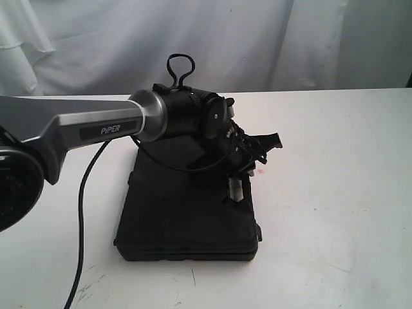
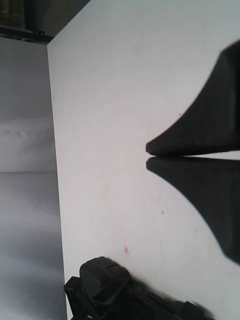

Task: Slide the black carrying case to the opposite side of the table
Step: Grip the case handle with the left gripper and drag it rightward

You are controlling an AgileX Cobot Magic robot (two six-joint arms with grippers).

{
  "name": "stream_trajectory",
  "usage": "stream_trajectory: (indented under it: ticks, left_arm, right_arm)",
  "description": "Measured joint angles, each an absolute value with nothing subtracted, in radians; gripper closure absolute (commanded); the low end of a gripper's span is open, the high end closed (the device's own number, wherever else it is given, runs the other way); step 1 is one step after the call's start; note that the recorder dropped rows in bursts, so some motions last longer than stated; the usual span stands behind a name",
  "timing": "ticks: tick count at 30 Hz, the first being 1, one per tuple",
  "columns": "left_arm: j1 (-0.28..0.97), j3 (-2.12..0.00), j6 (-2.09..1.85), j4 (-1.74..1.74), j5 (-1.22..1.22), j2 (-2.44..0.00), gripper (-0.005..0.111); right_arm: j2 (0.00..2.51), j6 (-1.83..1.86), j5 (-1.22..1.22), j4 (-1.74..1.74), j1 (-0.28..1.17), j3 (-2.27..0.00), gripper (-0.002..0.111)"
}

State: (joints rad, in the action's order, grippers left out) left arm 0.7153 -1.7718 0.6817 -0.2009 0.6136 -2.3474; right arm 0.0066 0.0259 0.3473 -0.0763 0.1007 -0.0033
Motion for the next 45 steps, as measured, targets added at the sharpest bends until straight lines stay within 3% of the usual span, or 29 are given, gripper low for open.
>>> stream_trajectory:
  ticks: [29, 32, 39, 45]
  left_arm:
    - [0.736, -1.772, 0.589, -0.276, 0.549, -2.349, 0.106]
    - [0.736, -1.772, 0.575, -0.282, 0.548, -2.349, 0.098]
    - [0.736, -1.772, 0.536, -0.293, 0.538, -2.349, 0.066]
    - [0.732, -1.777, 0.501, -0.313, 0.522, -2.353, 0.060]
  right_arm:
    - [0.007, 0.026, 0.347, -0.076, 0.101, -0.003, 0.108]
    - [0.007, 0.026, 0.347, -0.076, 0.101, -0.003, 0.108]
    - [0.007, 0.026, 0.347, -0.076, 0.101, -0.003, 0.108]
    - [0.007, 0.026, 0.347, -0.076, 0.101, -0.003, 0.108]
